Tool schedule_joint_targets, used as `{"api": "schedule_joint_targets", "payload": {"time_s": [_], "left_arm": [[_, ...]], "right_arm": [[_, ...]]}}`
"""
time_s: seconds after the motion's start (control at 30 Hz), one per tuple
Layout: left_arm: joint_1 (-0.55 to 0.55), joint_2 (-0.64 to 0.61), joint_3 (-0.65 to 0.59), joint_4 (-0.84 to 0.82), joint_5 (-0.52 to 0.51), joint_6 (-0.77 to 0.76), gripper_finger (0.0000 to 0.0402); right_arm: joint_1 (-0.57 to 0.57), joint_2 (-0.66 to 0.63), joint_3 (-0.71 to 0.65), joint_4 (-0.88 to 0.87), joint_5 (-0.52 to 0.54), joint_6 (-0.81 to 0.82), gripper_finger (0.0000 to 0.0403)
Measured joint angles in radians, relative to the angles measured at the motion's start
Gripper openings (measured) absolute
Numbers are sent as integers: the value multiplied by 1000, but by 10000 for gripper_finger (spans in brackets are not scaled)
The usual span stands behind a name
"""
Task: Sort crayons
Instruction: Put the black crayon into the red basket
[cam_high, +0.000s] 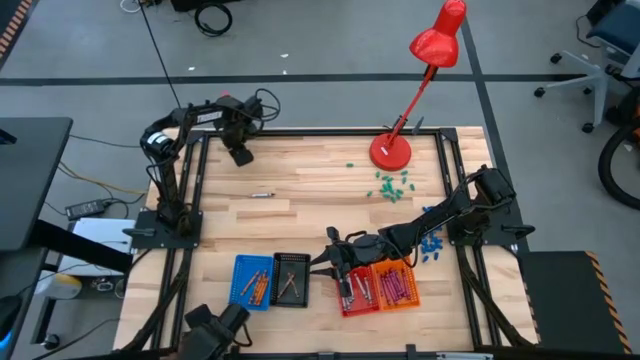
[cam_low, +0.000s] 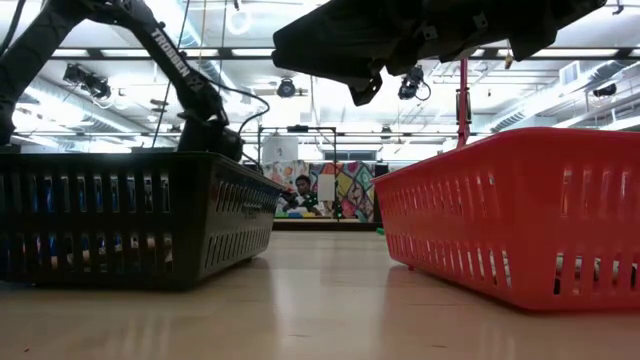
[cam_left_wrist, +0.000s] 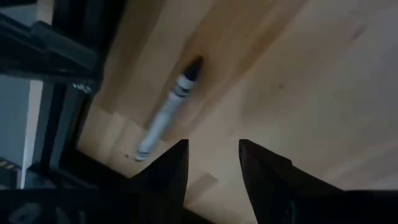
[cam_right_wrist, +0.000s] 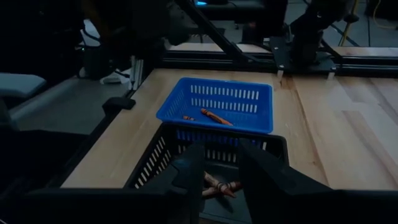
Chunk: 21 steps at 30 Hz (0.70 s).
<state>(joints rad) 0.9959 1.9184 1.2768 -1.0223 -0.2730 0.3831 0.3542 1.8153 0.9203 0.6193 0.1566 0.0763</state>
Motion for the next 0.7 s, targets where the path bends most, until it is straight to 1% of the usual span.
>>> {"api": "schedule_joint_targets", "payload": {"time_s": [0.07, 0.17, 0.27, 0.33, 0.4, 0.57, 0.7], "left_arm": [[-14, 0, 11, -26, -5, -3, 155], [-42, 0, 28, -24, -23, 4, 155], [-67, 0, 25, -67, -69, 31, 155], [-87, -1, 9, -72, -120, 52, 155], [-103, -1, -18, -78, -152, 71, 155], [-130, -1, -132, -69, -172, 136, 155], [-137, -4, -218, 14, -252, 149, 155]], "right_arm": [[0, 0, 0, 0, 0, 7, 102], [6, 0, 0, -1, 3, 7, 102], [11, 0, 0, -1, 3, 2, 102], [11, 0, 0, -2, 3, 0, 102], [10, 0, 0, -2, 3, -1, 102], [11, 0, 0, -2, 5, -1, 102], [10, 0, 0, -1, 5, -1, 102]]}}
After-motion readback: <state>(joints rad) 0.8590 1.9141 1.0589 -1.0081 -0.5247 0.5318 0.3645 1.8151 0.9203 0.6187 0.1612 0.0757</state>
